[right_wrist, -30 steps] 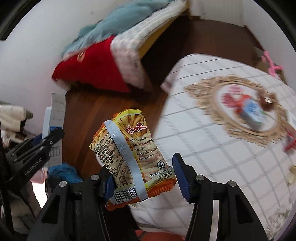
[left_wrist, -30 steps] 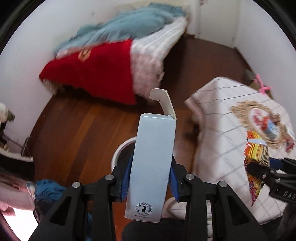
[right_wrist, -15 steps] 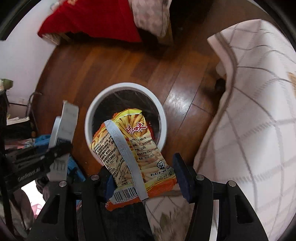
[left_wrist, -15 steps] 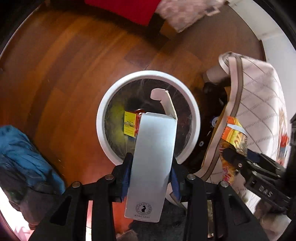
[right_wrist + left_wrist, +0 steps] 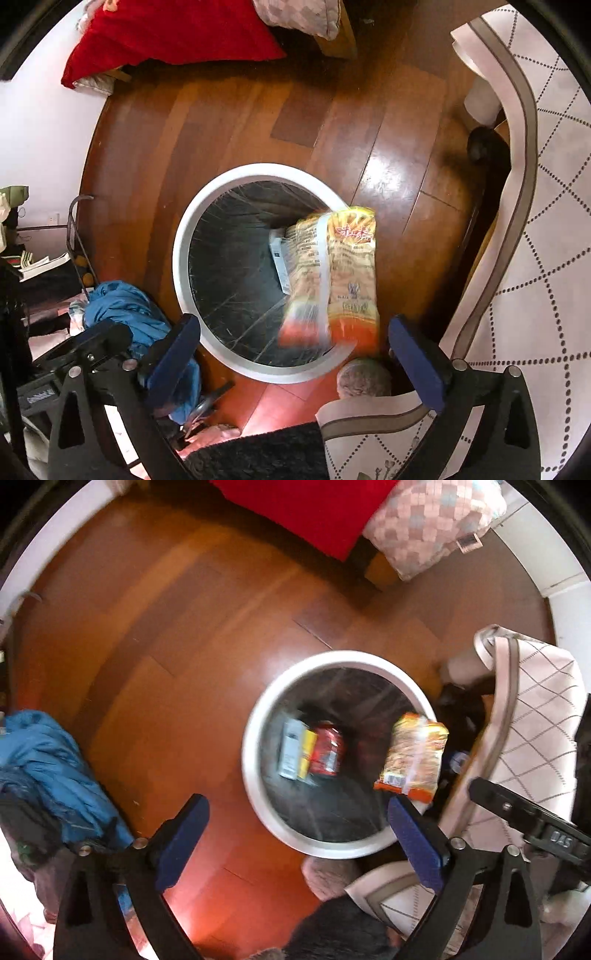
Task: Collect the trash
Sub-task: 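Lift the box and snack bag over the bin and release both, then move both tools back over the table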
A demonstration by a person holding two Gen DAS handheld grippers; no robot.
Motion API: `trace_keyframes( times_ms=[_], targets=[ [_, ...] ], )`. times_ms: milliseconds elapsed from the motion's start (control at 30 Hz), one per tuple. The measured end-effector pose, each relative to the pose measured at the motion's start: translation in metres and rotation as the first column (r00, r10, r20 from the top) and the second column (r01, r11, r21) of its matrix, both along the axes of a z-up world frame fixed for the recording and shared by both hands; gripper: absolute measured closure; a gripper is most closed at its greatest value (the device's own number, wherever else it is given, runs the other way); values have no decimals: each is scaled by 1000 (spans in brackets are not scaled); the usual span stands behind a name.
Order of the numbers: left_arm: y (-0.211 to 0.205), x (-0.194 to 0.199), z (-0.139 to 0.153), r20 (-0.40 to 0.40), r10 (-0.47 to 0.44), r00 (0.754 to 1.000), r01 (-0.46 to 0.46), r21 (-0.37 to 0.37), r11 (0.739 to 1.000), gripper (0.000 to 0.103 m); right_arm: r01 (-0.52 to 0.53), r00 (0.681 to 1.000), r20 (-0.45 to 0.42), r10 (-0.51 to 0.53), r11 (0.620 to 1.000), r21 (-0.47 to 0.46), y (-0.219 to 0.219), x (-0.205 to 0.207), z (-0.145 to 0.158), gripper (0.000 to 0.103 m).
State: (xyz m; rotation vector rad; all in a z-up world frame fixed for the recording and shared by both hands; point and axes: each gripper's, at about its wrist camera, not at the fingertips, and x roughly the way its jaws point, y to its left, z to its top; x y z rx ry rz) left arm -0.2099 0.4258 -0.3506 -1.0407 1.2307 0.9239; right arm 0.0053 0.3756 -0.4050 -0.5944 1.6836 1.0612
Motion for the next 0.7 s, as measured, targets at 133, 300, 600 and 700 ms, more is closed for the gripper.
trace_keyframes(
  times_ms=[133, 300, 600, 700],
  targets=[
    [-18, -5, 13, -55, 17, 998, -12, 99, 995, 4, -9, 999, 43, 8, 1000, 25, -11, -3, 12, 0],
    [-41, -2, 30, -80, 5, 997, 8, 162, 987, 4, -58, 987, 151, 49, 997, 52, -32, -9, 41, 0],
    [-80, -3, 67, -115, -14, 993, 42, 251, 967, 4, -134, 956, 274, 104, 986, 96, -69, -18, 90, 0],
    [-93, -6, 82, -104, -13, 994, 41, 273, 961, 4, -139, 956, 275, 104, 984, 113, -80, -24, 103, 0]
  ],
)
